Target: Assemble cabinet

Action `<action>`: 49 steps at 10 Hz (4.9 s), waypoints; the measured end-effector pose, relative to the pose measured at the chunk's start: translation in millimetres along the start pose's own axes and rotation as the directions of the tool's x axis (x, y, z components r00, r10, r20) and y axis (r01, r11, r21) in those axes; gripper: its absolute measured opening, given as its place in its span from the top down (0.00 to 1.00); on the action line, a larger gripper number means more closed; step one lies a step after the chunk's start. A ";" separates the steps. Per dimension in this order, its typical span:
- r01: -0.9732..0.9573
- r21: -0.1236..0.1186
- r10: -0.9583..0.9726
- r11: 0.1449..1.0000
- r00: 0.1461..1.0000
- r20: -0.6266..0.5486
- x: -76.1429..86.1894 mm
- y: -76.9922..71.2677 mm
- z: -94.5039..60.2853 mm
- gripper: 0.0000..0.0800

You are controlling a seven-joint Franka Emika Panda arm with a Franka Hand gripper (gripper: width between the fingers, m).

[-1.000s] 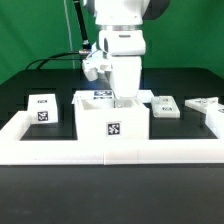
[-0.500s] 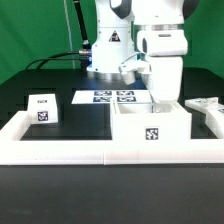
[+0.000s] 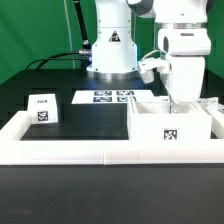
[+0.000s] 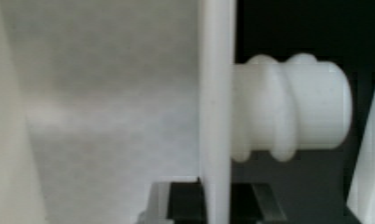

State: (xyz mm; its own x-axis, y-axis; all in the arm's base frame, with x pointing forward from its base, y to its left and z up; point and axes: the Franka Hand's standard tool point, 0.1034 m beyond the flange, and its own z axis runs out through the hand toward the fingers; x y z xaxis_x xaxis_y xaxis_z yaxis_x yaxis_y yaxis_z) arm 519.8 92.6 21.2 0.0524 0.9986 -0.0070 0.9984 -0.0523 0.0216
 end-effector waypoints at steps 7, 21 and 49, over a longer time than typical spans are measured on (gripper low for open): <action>0.048 0.010 -0.048 0.999 0.999 -0.005 15.4 -0.8 1.0 0.96; 0.071 -0.030 -0.070 0.997 0.997 0.023 18.8 -29.5 -63.1 0.00; 0.442 -0.039 -0.443 0.896 0.894 -0.066 87.2 -110.0 8.8 0.50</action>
Offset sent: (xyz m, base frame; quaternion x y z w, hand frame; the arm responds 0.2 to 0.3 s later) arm 0.0044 0.0227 0.0013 0.0019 0.0228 -0.0756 0.9969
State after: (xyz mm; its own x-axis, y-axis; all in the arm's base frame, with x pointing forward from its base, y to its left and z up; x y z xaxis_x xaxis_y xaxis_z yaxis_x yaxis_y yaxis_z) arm 414.7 185.4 9.4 -0.3971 0.9164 0.0506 0.9173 0.3944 0.0553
